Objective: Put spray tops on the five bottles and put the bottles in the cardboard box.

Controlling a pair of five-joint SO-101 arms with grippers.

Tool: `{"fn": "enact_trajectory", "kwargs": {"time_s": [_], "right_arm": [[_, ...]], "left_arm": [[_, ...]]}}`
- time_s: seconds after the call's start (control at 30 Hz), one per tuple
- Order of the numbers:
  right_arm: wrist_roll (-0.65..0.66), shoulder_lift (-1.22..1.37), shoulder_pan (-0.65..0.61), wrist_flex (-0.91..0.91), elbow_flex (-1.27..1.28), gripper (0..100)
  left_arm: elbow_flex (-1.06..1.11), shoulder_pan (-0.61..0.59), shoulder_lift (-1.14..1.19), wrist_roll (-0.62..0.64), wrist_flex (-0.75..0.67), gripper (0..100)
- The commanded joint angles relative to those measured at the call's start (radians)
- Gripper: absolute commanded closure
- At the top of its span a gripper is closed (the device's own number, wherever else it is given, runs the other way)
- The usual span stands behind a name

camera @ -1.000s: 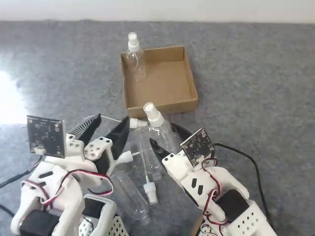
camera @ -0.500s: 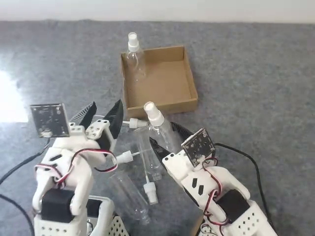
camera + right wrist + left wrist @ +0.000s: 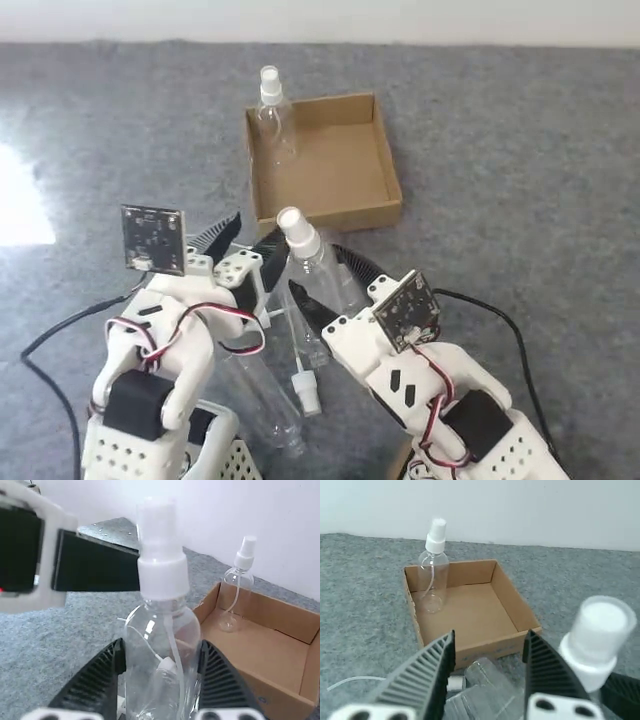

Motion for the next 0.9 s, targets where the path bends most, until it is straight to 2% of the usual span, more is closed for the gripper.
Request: {"fn": "enact_trajectory", "kwargs": {"time_s": [0.0,0.17,0.6,0.77,0.87], "right_arm": [[0.009,-0.027,-0.012,-0.031,-0.071,94.6],[0.009,-0.027,-0.008,-0.031,-0.071,94.6],[0.009,-0.022,-0.008,-0.031,-0.066,94.7],[0.009,-0.019,-0.007,-0.030,-0.066,94.7],[0.009,-0.021,-0.007,-0.028,-0.066,94.7]], "left_arm": [[-0.010,0.058,-0.015,-0.043,0.014,79],[-0.012,0.100,-0.015,-0.048,0.035,79],[-0.013,0.106,-0.015,-0.049,0.043,79],[-0.015,0.180,-0.017,-0.081,0.072,79],[-0.018,0.183,-0.017,-0.083,0.075,79]]}}
